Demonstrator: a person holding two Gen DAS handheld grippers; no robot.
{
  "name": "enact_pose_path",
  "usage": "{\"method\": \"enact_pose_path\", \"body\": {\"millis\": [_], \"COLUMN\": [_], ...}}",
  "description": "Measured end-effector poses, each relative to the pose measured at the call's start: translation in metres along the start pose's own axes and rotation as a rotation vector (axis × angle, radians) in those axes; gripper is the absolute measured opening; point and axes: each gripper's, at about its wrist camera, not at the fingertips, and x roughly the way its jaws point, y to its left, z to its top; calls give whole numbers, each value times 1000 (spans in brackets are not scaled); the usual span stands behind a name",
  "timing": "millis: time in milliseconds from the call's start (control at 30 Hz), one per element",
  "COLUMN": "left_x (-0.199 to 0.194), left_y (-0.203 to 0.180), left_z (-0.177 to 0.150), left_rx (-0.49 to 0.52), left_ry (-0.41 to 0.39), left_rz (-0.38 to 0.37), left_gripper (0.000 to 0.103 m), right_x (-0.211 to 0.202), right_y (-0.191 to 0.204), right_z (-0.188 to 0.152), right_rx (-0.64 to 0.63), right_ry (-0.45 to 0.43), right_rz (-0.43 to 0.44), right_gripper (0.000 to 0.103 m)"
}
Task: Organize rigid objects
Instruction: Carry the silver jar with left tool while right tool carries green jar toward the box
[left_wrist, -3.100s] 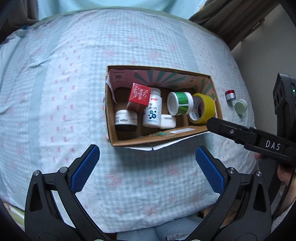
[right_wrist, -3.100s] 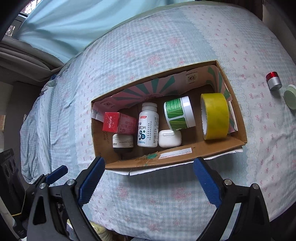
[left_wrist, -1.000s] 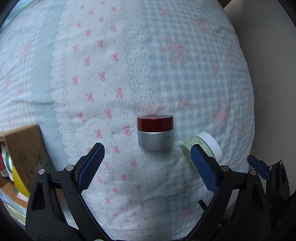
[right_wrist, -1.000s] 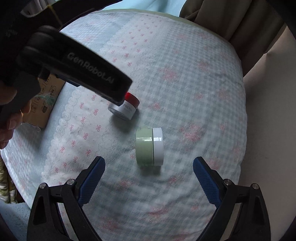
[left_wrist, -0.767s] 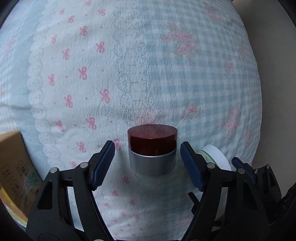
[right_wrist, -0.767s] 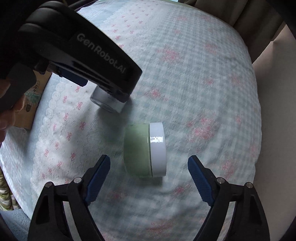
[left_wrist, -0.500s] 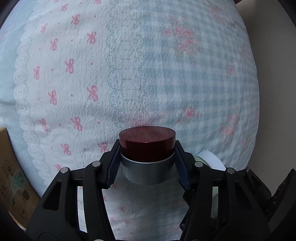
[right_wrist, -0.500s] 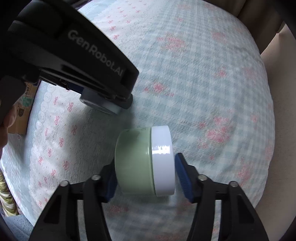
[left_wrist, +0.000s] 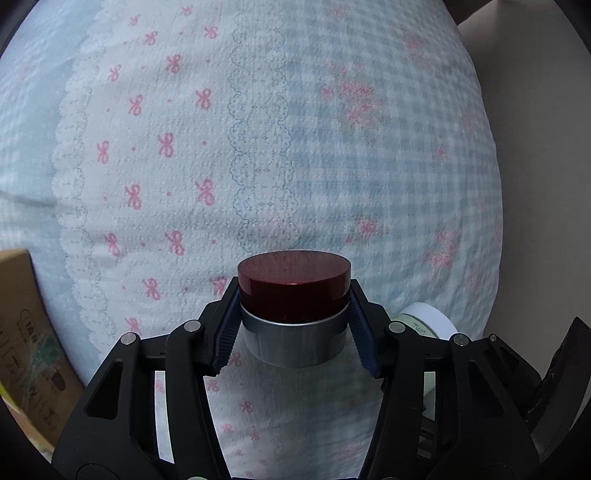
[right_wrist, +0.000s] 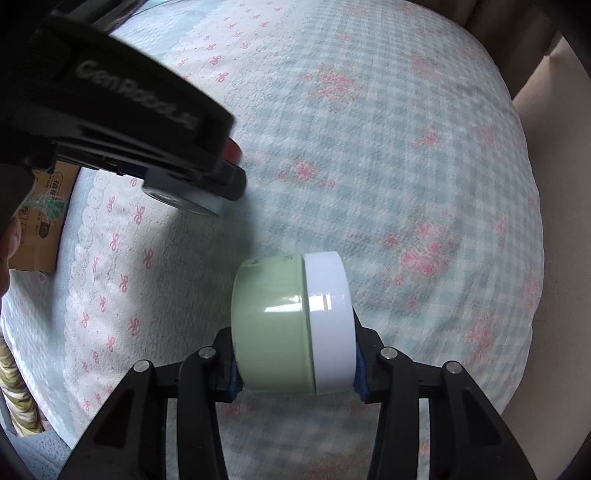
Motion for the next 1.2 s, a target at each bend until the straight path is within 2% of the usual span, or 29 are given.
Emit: {"method": "enact_pose_path", "body": {"millis": [133, 333, 533, 667, 900, 1200], "left_x": [-32, -100, -177, -217, -272, -312], "left_y": [-3, -5, 8, 21, 80, 180], "left_z": [-10, -36, -75, -94, -127, -150], "left_rx": [19, 46, 48, 32, -25, -33], "left_ry": [-47, -144, -245, -313, -403, -431], "left_rz": [-15, -42, -73, -77, -56, -65], "left_gripper": [50, 50, 50, 50, 50, 50], "right_x": [-21, -76, -150, -190, -234, -256], "right_y": [-10, -17, 1, 27, 76, 167], "right_z": [-5, -12, -24, -21, -7, 18], "right_rx": [46, 112, 96, 43, -6, 1], "right_ry": [-12, -28, -79, -120, -186, -239], "right_rz": [2, 29, 8, -2, 52, 83], "right_gripper": [41, 41, 41, 41, 41, 41]}}
